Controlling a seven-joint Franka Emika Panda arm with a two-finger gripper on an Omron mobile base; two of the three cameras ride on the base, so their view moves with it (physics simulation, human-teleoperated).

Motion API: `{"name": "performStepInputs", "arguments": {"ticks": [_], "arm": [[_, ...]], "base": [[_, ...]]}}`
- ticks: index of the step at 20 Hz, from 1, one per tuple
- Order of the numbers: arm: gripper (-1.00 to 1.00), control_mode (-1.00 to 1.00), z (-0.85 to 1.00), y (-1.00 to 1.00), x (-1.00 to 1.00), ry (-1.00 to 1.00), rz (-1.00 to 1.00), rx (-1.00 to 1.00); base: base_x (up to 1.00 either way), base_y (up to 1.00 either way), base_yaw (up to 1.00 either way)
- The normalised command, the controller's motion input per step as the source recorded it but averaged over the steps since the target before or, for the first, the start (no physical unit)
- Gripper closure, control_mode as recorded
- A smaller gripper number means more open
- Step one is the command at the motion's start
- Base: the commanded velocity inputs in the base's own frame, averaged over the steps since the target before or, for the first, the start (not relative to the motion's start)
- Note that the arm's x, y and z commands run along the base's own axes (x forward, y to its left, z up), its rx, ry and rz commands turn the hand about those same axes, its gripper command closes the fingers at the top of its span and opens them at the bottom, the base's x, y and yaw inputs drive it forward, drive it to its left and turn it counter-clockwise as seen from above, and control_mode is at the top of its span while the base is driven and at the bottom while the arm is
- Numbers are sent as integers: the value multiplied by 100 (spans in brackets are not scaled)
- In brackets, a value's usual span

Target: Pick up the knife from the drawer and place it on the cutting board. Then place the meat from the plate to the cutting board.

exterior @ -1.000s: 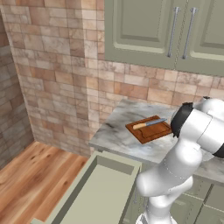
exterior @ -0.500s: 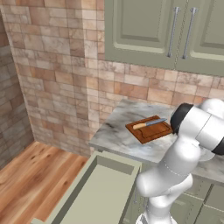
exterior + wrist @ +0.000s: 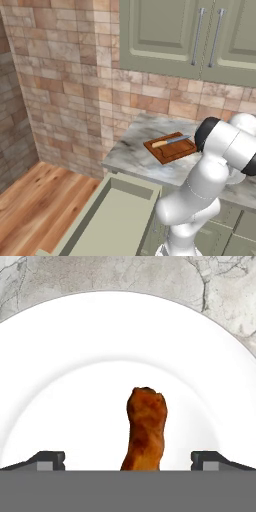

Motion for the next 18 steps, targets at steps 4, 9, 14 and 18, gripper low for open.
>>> {"name": "performStepInputs", "arguments": {"ticks": [4, 9, 14, 18], "arm": [[-100, -100, -6, 0, 7, -4, 1, 0], [-100, -100, -9, 0, 14, -1, 2, 0], [-100, -100, -6, 0, 17, 0, 3, 0], [-100, -100, -20, 0, 11, 0, 4, 0]], "base": [[0, 0, 0], [0, 0, 0], [0, 0, 0], [0, 0, 0]]}}
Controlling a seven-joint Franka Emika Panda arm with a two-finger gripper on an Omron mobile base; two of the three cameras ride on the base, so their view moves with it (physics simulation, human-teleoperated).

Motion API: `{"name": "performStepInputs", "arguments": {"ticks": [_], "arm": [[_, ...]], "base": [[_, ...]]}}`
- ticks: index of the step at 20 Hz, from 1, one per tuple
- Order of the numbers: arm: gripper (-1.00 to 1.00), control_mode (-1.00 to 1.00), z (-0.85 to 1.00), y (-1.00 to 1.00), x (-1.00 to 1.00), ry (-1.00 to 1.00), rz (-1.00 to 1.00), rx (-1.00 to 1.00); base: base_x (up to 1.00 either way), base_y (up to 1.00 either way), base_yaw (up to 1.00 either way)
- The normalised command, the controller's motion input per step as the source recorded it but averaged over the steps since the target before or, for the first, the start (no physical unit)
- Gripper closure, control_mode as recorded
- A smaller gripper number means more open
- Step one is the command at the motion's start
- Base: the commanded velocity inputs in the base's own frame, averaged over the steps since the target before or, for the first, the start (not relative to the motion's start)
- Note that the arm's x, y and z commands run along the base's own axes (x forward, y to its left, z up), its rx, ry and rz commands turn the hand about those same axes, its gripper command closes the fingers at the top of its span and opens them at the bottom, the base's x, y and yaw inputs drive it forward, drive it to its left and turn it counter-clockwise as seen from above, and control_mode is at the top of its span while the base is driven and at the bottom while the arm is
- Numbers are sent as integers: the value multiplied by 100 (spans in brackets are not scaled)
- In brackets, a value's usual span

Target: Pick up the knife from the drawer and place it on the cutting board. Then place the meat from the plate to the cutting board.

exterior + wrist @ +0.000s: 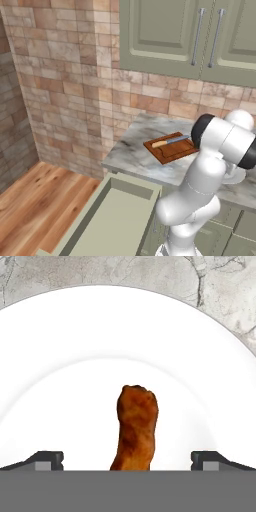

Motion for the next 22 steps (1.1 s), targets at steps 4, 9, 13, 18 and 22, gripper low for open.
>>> {"name": "performStepInputs", "arguments": {"ticks": [4, 9, 13, 18, 22], "arm": [[-100, -100, -25, 0, 8, -1, 4, 0], [100, -100, -33, 0, 7, 0, 4, 0], [100, -100, -26, 0, 9, -1, 3, 0], [100, -100, -11, 0, 1, -9, 8, 0], [100, -100, 11, 14, 0, -7, 3, 0]], "base": [[0, 0, 0], [0, 0, 0], [0, 0, 0], [0, 0, 0], [0, 0, 0]]}}
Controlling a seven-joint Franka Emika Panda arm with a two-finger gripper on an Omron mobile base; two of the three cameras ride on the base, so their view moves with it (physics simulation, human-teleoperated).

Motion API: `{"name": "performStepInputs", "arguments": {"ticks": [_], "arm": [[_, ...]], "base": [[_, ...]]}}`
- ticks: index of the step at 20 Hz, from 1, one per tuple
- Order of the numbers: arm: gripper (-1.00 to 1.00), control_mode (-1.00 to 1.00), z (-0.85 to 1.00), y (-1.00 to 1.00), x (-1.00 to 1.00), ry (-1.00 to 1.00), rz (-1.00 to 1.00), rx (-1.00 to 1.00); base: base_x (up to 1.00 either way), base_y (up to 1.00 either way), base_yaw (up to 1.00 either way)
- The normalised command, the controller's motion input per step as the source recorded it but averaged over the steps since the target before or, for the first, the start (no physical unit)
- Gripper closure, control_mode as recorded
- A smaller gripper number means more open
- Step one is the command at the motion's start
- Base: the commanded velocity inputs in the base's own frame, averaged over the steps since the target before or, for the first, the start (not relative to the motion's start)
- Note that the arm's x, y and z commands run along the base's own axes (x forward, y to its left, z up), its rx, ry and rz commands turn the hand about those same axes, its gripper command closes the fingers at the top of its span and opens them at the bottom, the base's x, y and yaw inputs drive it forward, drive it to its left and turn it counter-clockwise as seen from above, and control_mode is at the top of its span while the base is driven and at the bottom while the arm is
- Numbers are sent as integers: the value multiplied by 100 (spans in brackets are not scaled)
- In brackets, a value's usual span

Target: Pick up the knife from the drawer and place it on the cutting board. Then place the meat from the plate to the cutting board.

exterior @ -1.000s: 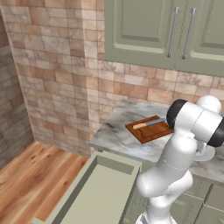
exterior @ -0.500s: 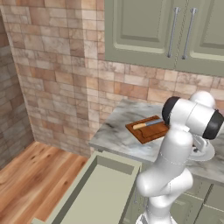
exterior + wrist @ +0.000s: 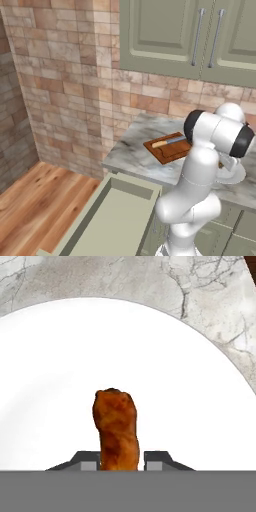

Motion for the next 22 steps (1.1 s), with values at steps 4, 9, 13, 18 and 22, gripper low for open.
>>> {"name": "performStepInputs", "arguments": {"ticks": [4, 9, 13, 18, 22], "arm": [[100, -100, 32, 28, 0, -1, 1, 0], [100, -100, 38, 31, 0, 0, 0, 0], [100, -100, 14, 46, 0, 1, 0, 0], [100, -100, 0, 48, 11, 0, 1, 0], [100, -100, 7, 51, 22, 0, 1, -2]], "base": [[0, 0, 0], [0, 0, 0], [0, 0, 0], [0, 0, 0], [0, 0, 0]]}}
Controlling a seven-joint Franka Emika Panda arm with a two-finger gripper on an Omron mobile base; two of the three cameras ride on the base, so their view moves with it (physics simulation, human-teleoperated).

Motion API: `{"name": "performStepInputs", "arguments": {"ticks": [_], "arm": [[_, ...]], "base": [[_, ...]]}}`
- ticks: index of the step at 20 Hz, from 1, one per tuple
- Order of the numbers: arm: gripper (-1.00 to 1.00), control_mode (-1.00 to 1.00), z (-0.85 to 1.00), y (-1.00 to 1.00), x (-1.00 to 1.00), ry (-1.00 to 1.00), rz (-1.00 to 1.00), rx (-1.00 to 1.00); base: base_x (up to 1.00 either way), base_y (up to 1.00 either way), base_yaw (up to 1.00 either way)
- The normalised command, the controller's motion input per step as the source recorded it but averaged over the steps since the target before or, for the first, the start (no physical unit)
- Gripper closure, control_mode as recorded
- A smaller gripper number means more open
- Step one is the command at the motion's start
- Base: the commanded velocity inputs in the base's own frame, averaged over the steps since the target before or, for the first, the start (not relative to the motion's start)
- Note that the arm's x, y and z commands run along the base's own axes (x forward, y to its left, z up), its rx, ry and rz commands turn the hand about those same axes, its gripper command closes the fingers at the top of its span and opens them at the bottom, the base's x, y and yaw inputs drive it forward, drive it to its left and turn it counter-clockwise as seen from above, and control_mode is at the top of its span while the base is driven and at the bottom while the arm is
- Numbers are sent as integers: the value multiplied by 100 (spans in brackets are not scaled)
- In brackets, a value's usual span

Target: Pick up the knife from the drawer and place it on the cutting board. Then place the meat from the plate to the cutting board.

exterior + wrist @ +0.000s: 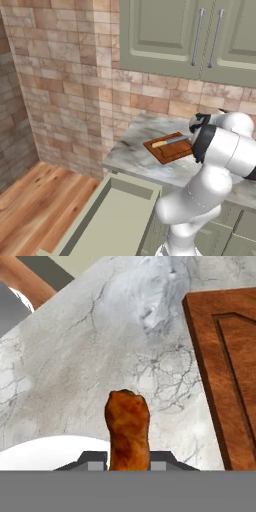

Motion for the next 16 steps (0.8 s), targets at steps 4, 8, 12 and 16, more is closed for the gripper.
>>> {"name": "performStepInputs", "arguments": {"ticks": [4, 8, 12, 16], "arm": [[100, -100, 20, 48, 29, 3, 0, -3], [100, -100, 13, 34, 40, 1, 0, -1], [100, -100, 1, 24, 44, 1, 1, -1], [100, -100, 0, 4, 44, 2, 4, 0]], "base": [[0, 0, 0], [0, 0, 0], [0, 0, 0], [0, 0, 0]]}}
